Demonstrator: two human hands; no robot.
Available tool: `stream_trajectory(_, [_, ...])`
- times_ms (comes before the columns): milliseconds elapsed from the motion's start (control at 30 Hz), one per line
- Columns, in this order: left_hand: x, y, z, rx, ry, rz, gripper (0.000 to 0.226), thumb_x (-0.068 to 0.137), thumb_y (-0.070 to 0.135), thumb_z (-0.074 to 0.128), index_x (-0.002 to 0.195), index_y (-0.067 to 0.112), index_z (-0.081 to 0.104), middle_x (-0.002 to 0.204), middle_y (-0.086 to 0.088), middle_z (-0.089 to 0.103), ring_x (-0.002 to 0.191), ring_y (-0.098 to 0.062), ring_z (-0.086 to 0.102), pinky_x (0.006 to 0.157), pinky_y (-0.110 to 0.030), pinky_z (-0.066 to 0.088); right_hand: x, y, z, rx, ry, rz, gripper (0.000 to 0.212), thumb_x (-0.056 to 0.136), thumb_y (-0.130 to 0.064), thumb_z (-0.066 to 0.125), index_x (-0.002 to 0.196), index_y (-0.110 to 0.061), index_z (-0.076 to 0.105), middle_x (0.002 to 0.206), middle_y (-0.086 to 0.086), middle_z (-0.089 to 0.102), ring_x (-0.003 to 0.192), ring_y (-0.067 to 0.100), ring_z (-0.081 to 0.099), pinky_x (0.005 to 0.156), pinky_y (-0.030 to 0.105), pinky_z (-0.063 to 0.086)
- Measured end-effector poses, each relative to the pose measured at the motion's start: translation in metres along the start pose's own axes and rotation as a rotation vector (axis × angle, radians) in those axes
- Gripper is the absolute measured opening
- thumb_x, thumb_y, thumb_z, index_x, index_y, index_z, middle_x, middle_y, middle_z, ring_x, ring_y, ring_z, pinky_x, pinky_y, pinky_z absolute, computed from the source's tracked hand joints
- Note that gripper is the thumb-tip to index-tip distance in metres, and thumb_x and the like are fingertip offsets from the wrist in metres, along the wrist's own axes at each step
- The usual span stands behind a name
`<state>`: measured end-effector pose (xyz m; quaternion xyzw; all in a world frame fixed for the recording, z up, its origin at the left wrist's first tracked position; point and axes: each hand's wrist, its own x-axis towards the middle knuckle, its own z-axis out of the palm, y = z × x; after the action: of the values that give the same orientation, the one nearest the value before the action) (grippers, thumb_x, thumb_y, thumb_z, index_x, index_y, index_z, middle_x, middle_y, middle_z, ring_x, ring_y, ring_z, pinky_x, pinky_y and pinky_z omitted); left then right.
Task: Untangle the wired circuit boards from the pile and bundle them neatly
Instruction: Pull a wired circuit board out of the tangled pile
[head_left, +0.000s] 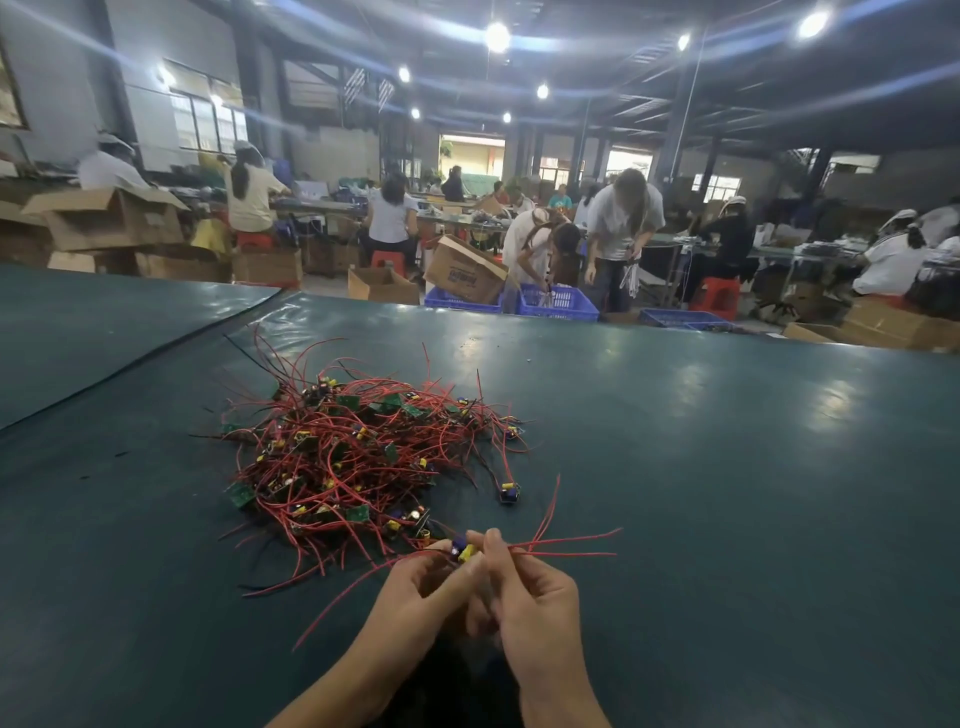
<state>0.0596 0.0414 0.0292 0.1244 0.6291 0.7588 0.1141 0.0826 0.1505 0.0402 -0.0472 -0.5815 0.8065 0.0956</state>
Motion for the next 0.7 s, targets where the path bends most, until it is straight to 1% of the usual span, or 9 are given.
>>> stream_trajectory(67, [0.002,0.000,0.001,-0.050,0.062,-0.033,0.037,0.074,0.050,0.064,0.063,0.015,0.072,0.059,-0.008,0.065,0.052,-0.016,0.063,0.053,-0.021,0.049,-0.003,0.002,0.003,-0.093,-0.049,-0.057,0.026,0.081,-0.034,0.062,0.074,-0.017,0.080,0.055,0.012,0.064,0.049,0.019,0.058,0.048,0.026,0.049])
stream_trajectory(133, [0.004,0.001,0.000,-0.058,0.095,-0.029,0.037,0.074,0.048,0.061,0.063,0.014,0.073,0.059,-0.007,0.066,0.052,-0.015,0.063,0.051,-0.020,0.049,-0.003,0.005,0.002,-0.156,-0.067,-0.083,0.026,0.087,-0.028,0.062,0.070,-0.023,0.080,0.077,0.017,0.073,0.071,0.028,0.071,0.062,0.028,0.058])
stream_trajectory(200, [0.005,0.001,-0.001,0.008,0.142,0.041,0.039,0.071,0.049,0.062,0.070,0.013,0.075,0.065,-0.011,0.069,0.059,-0.019,0.066,0.058,-0.024,0.052,-0.001,0.005,0.000,-0.173,-0.064,-0.068,0.030,0.091,-0.023,0.059,0.070,-0.028,0.080,0.080,0.008,0.076,0.081,0.022,0.073,0.070,0.026,0.059])
stream_trajectory(300, [0.005,0.000,-0.002,0.115,0.209,0.150,0.044,0.071,0.053,0.060,0.070,0.012,0.075,0.063,-0.016,0.068,0.060,-0.022,0.065,0.063,-0.026,0.053,0.003,0.001,-0.001,-0.095,-0.001,0.021,0.026,0.091,-0.021,0.060,0.076,-0.022,0.081,0.082,0.007,0.076,0.083,0.022,0.073,0.078,0.037,0.059])
stream_trajectory(367, [0.004,0.002,0.000,0.137,0.220,0.180,0.045,0.072,0.053,0.060,0.059,0.012,0.070,0.055,-0.010,0.063,0.053,-0.019,0.061,0.057,-0.024,0.051,0.007,-0.003,-0.004,-0.005,0.079,0.117,0.019,0.086,-0.025,0.064,0.079,-0.019,0.081,0.069,0.006,0.071,0.066,0.023,0.067,0.067,0.033,0.053])
stream_trajectory(433, [0.005,0.003,0.000,0.126,0.228,0.183,0.049,0.072,0.053,0.061,0.055,0.007,0.065,0.053,-0.011,0.061,0.050,-0.021,0.058,0.053,-0.026,0.050,0.013,-0.005,-0.013,0.047,0.175,0.183,0.018,0.084,-0.029,0.067,0.080,-0.019,0.081,0.053,-0.001,0.051,0.046,0.012,0.044,0.047,0.023,0.036])
stream_trajectory(500, [0.005,0.004,-0.002,0.121,0.245,0.182,0.051,0.072,0.051,0.060,0.054,0.004,0.063,0.053,-0.012,0.061,0.050,-0.021,0.058,0.053,-0.027,0.049,0.019,-0.009,-0.025,0.114,0.245,0.212,0.019,0.087,-0.024,0.066,0.079,-0.016,0.080,0.050,-0.004,0.043,0.038,0.006,0.033,0.035,0.019,0.025])
stream_trajectory(600, [0.005,0.003,-0.004,0.133,0.246,0.185,0.047,0.075,0.048,0.060,0.053,0.006,0.064,0.053,-0.012,0.060,0.050,-0.020,0.058,0.052,-0.026,0.048,0.024,-0.013,-0.039,0.235,0.299,0.213,0.022,0.089,-0.016,0.064,0.075,-0.008,0.079,0.053,-0.005,0.047,0.037,0.003,0.034,0.031,0.017,0.023])
stream_trajectory(700, [0.005,0.001,-0.003,0.129,0.239,0.168,0.046,0.072,0.051,0.061,0.054,0.009,0.066,0.055,-0.012,0.062,0.052,-0.020,0.059,0.054,-0.028,0.050,0.026,-0.013,-0.042,0.278,0.311,0.200,0.022,0.090,-0.017,0.064,0.077,-0.008,0.078,0.055,-0.005,0.049,0.038,0.003,0.036,0.031,0.017,0.023])
